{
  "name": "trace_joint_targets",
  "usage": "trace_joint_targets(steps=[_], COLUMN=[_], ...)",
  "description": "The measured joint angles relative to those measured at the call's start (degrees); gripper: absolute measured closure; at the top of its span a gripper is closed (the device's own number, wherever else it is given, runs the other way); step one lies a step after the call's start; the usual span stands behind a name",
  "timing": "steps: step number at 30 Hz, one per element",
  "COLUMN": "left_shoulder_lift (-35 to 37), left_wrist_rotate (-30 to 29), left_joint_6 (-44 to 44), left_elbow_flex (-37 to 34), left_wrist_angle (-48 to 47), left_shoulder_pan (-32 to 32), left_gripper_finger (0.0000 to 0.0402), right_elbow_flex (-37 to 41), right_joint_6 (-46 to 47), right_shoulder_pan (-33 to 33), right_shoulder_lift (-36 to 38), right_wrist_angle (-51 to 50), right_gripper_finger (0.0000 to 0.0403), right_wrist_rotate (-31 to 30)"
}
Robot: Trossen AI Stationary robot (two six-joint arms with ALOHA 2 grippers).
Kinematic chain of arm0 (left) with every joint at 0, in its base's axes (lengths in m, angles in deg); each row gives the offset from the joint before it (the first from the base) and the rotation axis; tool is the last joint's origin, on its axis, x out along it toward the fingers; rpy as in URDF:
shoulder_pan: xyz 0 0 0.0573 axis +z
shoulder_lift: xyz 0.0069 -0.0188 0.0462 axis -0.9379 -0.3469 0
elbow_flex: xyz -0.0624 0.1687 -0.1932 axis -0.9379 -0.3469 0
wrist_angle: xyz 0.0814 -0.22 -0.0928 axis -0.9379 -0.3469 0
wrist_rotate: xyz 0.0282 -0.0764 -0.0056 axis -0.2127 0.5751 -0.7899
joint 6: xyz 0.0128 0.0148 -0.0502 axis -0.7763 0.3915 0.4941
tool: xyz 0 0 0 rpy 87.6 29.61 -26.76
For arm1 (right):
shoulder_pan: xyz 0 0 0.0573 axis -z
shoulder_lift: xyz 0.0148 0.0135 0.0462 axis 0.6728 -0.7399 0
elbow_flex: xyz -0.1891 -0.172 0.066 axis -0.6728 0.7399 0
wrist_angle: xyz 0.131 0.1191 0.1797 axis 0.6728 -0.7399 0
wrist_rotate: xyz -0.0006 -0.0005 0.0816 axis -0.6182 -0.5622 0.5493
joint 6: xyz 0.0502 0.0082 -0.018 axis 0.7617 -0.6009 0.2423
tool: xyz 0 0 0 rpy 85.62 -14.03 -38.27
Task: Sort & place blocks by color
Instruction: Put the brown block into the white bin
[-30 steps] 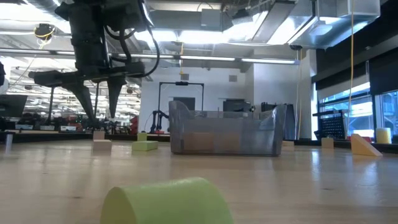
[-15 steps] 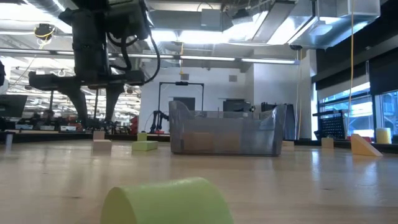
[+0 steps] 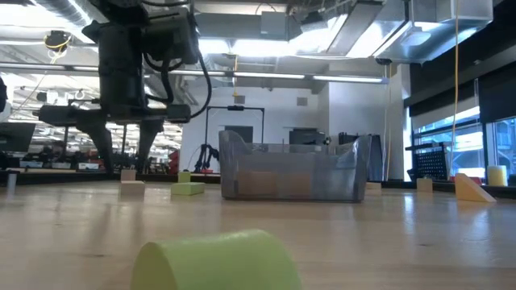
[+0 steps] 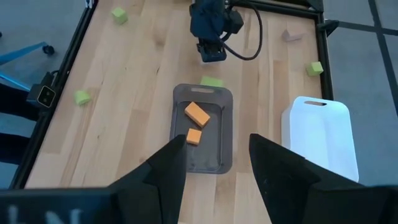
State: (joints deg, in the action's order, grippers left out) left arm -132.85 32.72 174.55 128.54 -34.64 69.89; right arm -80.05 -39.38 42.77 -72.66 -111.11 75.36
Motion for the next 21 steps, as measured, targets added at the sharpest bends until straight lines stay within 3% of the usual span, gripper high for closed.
trace_joint_targets(steps=[6,21], left_shoulder_lift=[0.2,-5.3], left_wrist_rotate=[-2.5,-1.3], left_joint_6=[6.6,6.6], left_elbow_flex=[0.0,0.0], left_wrist_angle=[0.7,1.6], left_shoulder_pan=[0.0,1.8], left_gripper_finger=[0.024,0.024], right_elbow_flex=[0.0,0.0], right_joint_6=[0.0,0.0], right_shoulder_pan=[0.0,0.0], right_shoulder_lift=[0.0,0.0], right_wrist_angle=[0.3,0.7], right_gripper_finger=[0.0228,0.0228], right_wrist_rotate=[0.0,0.0])
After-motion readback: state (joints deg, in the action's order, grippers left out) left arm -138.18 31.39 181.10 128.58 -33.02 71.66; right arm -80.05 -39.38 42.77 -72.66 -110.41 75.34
